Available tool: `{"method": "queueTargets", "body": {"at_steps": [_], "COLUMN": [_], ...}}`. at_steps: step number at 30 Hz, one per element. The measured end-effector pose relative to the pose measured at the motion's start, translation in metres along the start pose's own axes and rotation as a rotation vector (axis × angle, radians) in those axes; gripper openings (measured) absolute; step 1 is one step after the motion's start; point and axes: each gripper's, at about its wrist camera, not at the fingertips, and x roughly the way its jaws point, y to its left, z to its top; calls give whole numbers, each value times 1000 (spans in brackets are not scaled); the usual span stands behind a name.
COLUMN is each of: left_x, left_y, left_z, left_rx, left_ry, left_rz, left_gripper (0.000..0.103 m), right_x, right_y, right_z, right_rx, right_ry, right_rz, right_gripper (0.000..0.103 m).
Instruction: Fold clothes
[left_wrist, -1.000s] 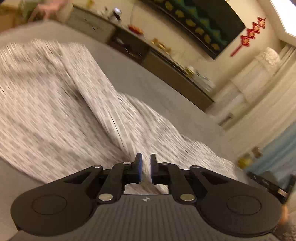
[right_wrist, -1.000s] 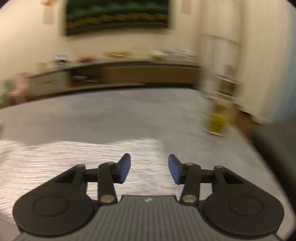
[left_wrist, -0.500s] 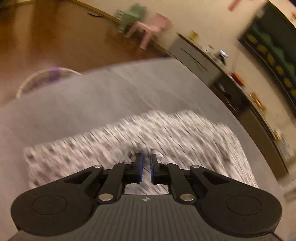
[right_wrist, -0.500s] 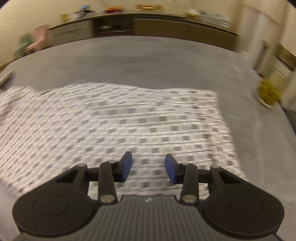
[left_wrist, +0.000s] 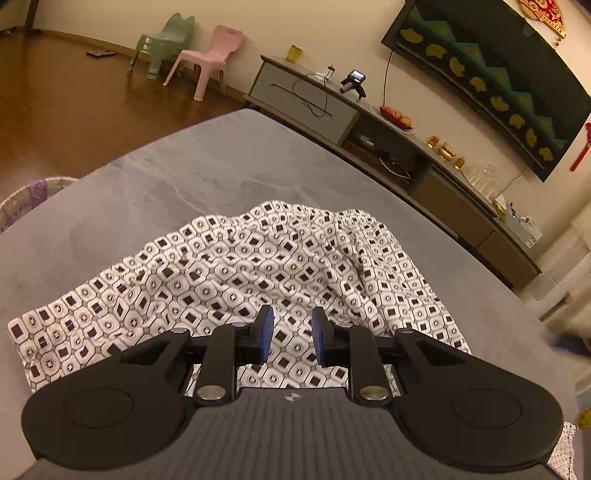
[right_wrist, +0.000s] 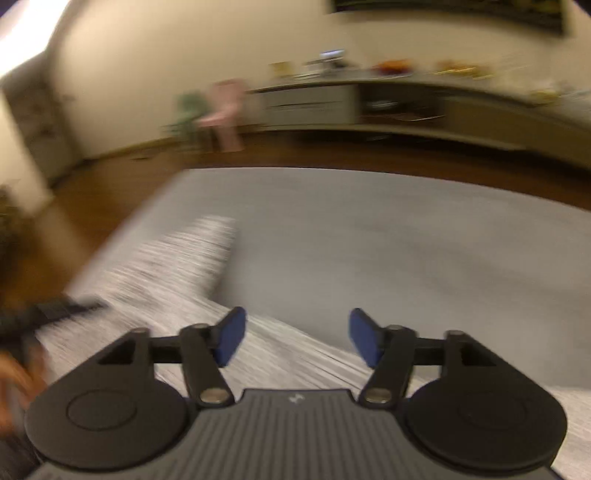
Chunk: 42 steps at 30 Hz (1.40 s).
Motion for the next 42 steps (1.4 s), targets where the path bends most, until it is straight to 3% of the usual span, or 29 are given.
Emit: {"method": "queueTargets", "body": {"at_steps": [2, 6, 7, 9, 10, 11, 14, 16, 18, 21, 24, 28, 30, 32, 33, 36, 38, 40, 42], "left_x": [-1, -5, -6, -6, -5, -5, -11, -18, -23, -22, -19, -17, -15, -13, -12, -12, -12, -11, -13], "left_y": [5, 14, 16, 17, 18, 20, 37, 53, 67, 75, 64, 29, 13, 12, 17, 38, 44, 47, 46], "left_z": [-1, 0, 1, 3, 4, 6, 12, 17, 21, 21, 20, 25, 27, 30, 31, 35, 36, 38, 39], "left_rx": [-19, -66, -75, -80, -82, -86, -172, -252, -313, -344, -277, -67, 33, 50, 22, -74, -114, -144, -154], "left_ry": [5, 10, 12, 13, 12, 10, -22, -56, -84, -73, -57, -69, -76, -85, -82, -83, -83, -81, -83], "left_rz": [-9, -43, -54, -68, -72, -73, -93, -102, -107, -140, -161, -160, -130, -69, -51, -25, -16, -22, -43], "left_gripper": [24, 24, 24, 24, 24, 24, 25, 38, 43, 49, 54, 66, 68, 68, 68, 68, 68, 68, 68], "right_x": [57, 136, 148, 159, 160, 153, 119, 91, 77, 84, 101, 105, 102, 92, 87, 70, 70, 79, 96], "right_y": [15, 26, 29, 34, 40, 47, 87, 124, 159, 192, 210, 241, 248, 238, 232, 182, 139, 104, 92], "right_z": [26, 43, 43, 41, 40, 39, 33, 18, -7, -44, -71, -105, -116, -106, -100, -59, -38, -27, -16], "right_rx": [31, 106, 112, 98, 80, 54, -61, -182, -319, -503, -670, -880, -945, -825, -760, -333, -24, 213, 297], "right_ry": [61, 178, 200, 215, 212, 185, 86, 36, 40, 74, 73, 5, -13, -2, 4, 40, 64, 78, 91], "right_rz": [65, 69, 68, 42, 39, 34, 63, 120, 138, 67, -5, -30, -28, 26, 54, 168, 246, 295, 296], "right_gripper": [78, 77, 71, 44, 15, 3, 2, 2, 2, 2, 2, 2, 12, 44, 48, 52, 62, 64, 63]}}
